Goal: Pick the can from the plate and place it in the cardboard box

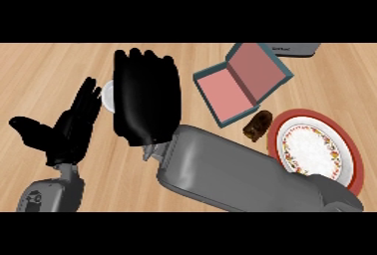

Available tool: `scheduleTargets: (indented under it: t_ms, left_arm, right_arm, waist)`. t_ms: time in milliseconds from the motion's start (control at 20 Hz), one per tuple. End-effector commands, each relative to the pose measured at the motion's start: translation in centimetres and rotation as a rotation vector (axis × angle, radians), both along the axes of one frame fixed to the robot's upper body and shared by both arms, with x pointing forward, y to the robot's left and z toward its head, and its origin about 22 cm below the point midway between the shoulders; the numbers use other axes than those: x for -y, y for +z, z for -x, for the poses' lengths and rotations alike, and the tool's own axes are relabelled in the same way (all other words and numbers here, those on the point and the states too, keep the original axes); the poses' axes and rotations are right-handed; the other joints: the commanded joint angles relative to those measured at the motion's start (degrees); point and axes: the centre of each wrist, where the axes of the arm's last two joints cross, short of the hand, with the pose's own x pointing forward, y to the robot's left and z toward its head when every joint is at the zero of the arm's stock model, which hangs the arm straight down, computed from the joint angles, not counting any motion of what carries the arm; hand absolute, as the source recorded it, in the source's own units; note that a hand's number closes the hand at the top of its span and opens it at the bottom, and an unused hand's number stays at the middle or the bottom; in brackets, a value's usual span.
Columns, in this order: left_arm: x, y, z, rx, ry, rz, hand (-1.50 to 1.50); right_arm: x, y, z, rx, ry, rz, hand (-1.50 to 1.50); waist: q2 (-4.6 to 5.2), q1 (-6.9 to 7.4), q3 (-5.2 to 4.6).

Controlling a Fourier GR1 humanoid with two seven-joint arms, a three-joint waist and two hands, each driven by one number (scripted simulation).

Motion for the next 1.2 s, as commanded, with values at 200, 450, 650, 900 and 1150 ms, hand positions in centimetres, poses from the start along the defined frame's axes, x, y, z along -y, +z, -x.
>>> scheduleTargets:
  t_ms: [200, 450, 650, 900, 1150]
  left_arm:
    - [-1.3, -0.2, 0.6, 0.012, 0.041, -0.003, 0.0]
    - [-1.2, 0.9, 1.9, 0.011, 0.039, -0.004, 0.0]
    - [-1.2, -0.1, 1.6, 0.012, 0.039, 0.01, 0.0]
    - [-1.7, 0.4, 0.0, 0.002, 0.028, 0.007, 0.0]
    - [-1.5, 0.1, 1.3, 0.007, 0.021, -0.014, 0.0]
  right_arm:
    - [0.6, -1.0, -5.6, -0.003, -0.182, -0.059, 1.5]
    - [2.0, -2.6, -8.6, 0.0, -0.242, 0.05, 1.5]
    - [2.8, -3.0, -11.4, -0.006, -0.281, 0.098, 1.5]
    - [5.4, -6.0, -13.4, -0.082, -0.26, 0.213, 1.5]
    - [8.8, -10.0, -14.7, -0.45, -0.338, 0.416, -1.5]
  waist:
    - [0.17, -2.3, 0.1]
    - [-0.07, -2.6, 0.14]
    - [0.33, -1.9, 0.09]
    - [0.44, -2.51, 0.1]
    - [0.65, -1.53, 0.09]
